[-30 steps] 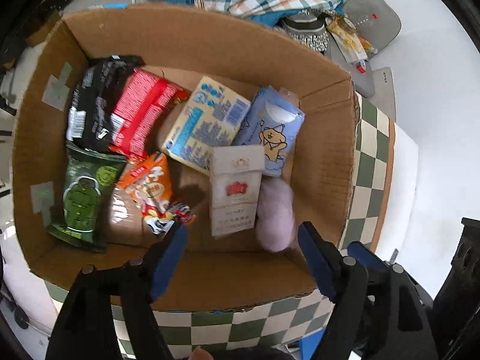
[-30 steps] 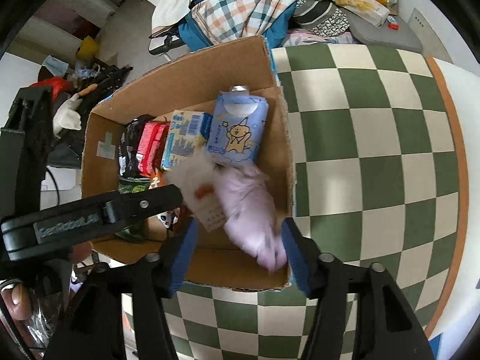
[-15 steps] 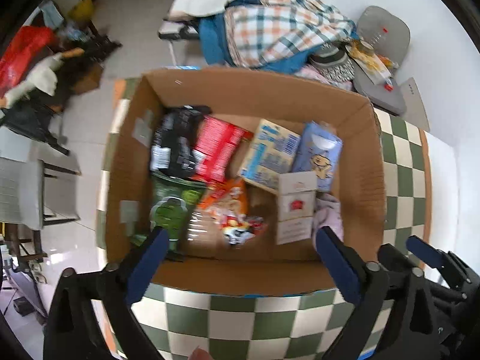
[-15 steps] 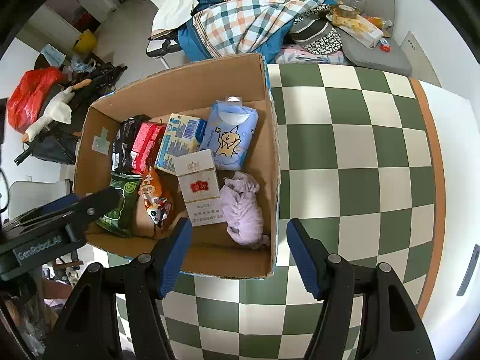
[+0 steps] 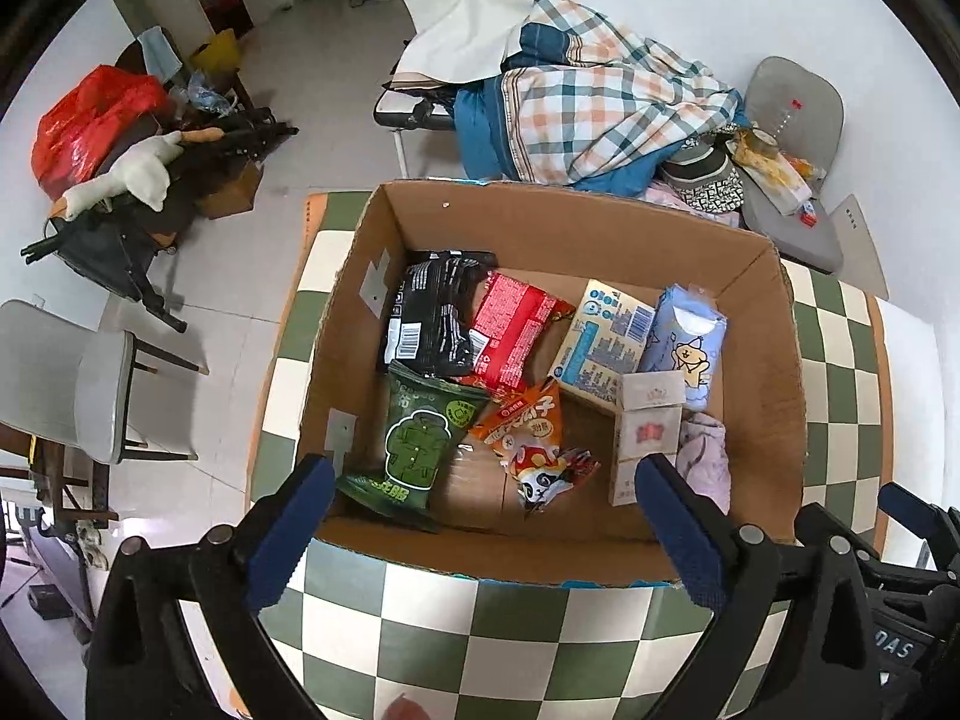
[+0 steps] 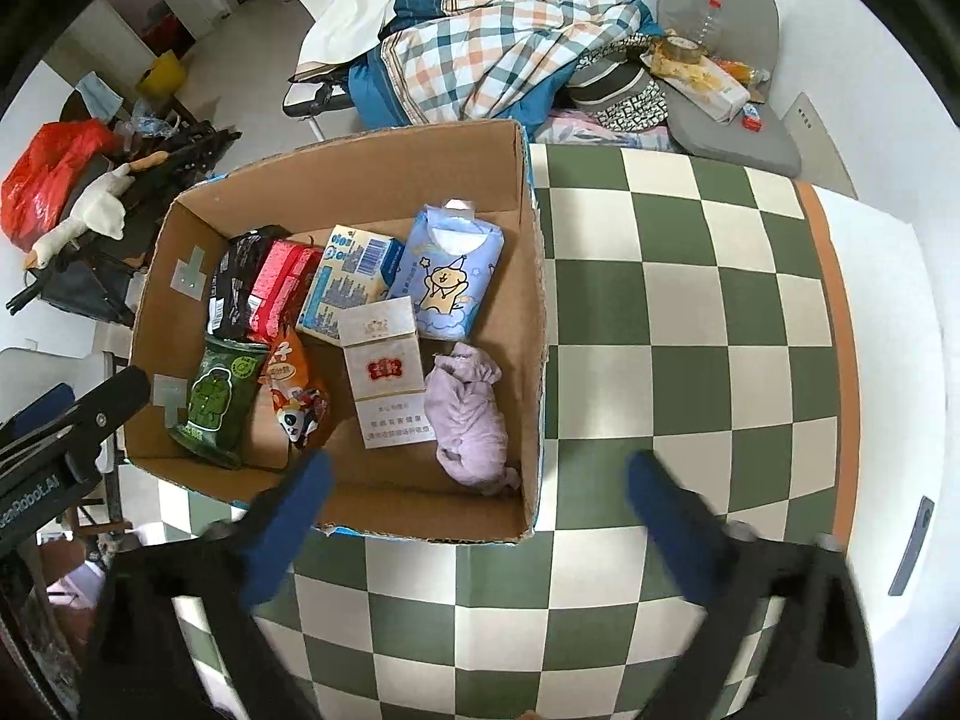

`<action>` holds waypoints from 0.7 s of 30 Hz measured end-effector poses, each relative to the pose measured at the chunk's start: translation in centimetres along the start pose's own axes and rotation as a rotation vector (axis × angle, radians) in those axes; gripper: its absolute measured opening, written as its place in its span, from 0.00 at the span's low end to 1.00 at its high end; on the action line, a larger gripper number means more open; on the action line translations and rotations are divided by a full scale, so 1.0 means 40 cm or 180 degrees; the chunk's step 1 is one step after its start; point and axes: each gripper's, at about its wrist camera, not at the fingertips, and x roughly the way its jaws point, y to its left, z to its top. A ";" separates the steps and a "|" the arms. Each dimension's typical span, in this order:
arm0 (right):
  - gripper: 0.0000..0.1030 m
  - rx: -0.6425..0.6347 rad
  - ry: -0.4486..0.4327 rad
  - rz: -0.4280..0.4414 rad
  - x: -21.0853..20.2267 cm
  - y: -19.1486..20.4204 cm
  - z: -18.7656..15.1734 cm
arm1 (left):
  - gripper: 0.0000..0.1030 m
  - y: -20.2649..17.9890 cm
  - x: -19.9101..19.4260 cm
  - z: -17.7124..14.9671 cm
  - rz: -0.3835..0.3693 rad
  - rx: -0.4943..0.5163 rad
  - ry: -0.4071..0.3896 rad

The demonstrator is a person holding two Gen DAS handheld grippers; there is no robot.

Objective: Organize soft objects

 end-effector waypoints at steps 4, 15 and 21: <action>1.00 -0.0015 -0.0033 -0.0093 -0.001 0.003 -0.005 | 0.99 0.000 -0.007 -0.007 0.0038 0.0012 -0.0013; 1.00 0.0058 -0.0180 -0.0123 -0.068 -0.007 -0.021 | 0.99 -0.019 -0.113 -0.037 0.0019 0.0102 -0.0198; 1.00 0.0048 -0.0436 -0.0049 -0.213 -0.007 -0.071 | 0.99 -0.025 -0.250 -0.070 -0.0077 0.0176 -0.0414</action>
